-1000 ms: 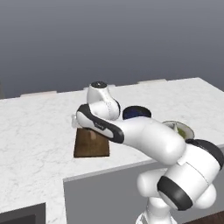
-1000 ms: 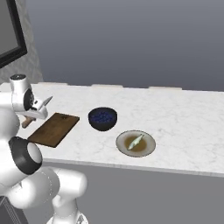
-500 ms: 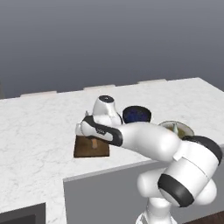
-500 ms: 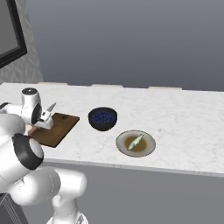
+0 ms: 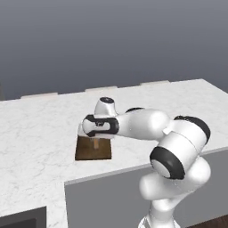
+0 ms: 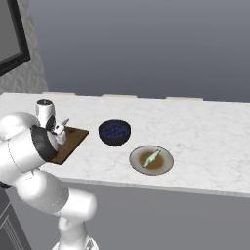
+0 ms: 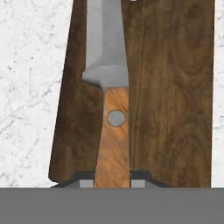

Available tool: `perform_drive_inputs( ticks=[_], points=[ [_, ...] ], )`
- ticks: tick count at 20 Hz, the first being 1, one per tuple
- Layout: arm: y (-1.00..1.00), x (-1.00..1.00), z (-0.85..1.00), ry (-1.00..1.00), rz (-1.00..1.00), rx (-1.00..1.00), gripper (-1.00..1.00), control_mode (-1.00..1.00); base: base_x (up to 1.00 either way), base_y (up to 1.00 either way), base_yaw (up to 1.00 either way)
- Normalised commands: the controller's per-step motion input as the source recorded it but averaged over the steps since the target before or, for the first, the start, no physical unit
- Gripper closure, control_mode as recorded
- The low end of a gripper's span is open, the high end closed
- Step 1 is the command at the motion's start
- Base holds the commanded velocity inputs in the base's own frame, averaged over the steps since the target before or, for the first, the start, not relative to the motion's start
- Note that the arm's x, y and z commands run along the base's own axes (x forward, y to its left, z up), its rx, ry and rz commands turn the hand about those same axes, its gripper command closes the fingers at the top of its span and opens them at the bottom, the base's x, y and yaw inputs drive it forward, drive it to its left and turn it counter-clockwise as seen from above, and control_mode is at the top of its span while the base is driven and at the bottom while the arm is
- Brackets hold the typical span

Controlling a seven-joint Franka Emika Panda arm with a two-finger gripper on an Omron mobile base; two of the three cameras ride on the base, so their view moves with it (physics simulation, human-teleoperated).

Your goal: Pick up the knife from the drawer and place it on the cutting board. Then place the meat from the plate to the cutting board.

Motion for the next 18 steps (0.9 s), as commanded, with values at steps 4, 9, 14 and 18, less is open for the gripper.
perform_drive_inputs(
  ticks=[4, 9, 14, 18],
  points=[
    [0.12, 0.43, -0.34, 0.11, -0.01, -0.02, 1.0, -1.0, 0.0, 0.0, 0.0],
    [0.57, 0.24, -0.43, 0.09, -0.03, -0.2, -1.0, -1.0, 0.0, 0.0, 0.0],
    [0.26, 0.02, -0.26, 0.01, -0.06, -0.16, -1.0, -1.0, 0.0, 0.0, 0.0],
    [-0.05, -0.06, 0.26, -0.03, -0.02, -0.03, -1.0, -1.0, 0.0, 0.0, 0.0]
  ],
)
